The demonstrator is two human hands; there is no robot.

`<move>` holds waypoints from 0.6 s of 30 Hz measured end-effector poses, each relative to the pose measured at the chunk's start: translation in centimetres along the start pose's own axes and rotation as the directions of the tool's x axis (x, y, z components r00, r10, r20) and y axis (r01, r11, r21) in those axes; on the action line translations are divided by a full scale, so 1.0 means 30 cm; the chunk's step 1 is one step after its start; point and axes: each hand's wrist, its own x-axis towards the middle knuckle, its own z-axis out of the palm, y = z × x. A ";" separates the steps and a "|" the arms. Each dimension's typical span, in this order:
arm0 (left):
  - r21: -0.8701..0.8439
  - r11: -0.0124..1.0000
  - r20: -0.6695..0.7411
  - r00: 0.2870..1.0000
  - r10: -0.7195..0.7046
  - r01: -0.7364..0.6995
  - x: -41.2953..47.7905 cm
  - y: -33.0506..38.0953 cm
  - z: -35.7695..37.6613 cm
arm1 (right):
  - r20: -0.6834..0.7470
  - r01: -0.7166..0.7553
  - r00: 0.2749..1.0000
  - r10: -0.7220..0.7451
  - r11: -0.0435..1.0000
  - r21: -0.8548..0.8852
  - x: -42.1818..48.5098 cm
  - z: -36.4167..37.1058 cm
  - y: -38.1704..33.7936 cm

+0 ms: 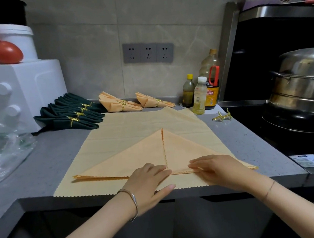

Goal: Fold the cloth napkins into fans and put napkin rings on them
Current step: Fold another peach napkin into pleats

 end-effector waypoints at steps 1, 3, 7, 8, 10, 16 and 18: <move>-0.002 1.000 -0.014 1.000 0.001 -0.001 -0.001 0.001 0.003 | 0.012 -0.006 1.000 0.006 1.000 -0.021 -0.010 -0.014 0.020; -0.012 1.000 -0.049 0.999 0.008 -0.009 0.000 -0.003 0.011 | 0.044 -0.021 0.999 0.025 0.996 -0.092 -0.024 -0.047 0.078; -0.022 0.999 -0.132 0.991 0.034 -0.037 0.008 -0.028 0.043 | 0.046 -0.225 0.973 0.228 0.972 -0.063 -0.013 -0.172 0.211; -0.024 0.999 -0.144 0.989 0.037 -0.041 0.008 -0.032 0.049 | 0.031 -0.255 0.967 0.254 0.967 0.022 -0.002 -0.212 0.231; -0.046 0.998 -0.136 0.990 0.034 -0.040 0.010 -0.038 0.060 | -0.006 -0.264 0.963 0.270 0.947 0.180 0.033 -0.290 0.243; -0.079 0.997 -0.094 0.996 -0.009 0.001 0.004 -0.025 0.047 | -0.142 -0.157 0.943 0.302 0.777 0.609 0.264 -0.324 0.182; -0.095 0.995 -0.082 0.996 -0.021 0.013 0.003 -0.018 0.040 | -0.143 -0.154 0.933 0.330 0.725 0.671 0.375 -0.268 0.164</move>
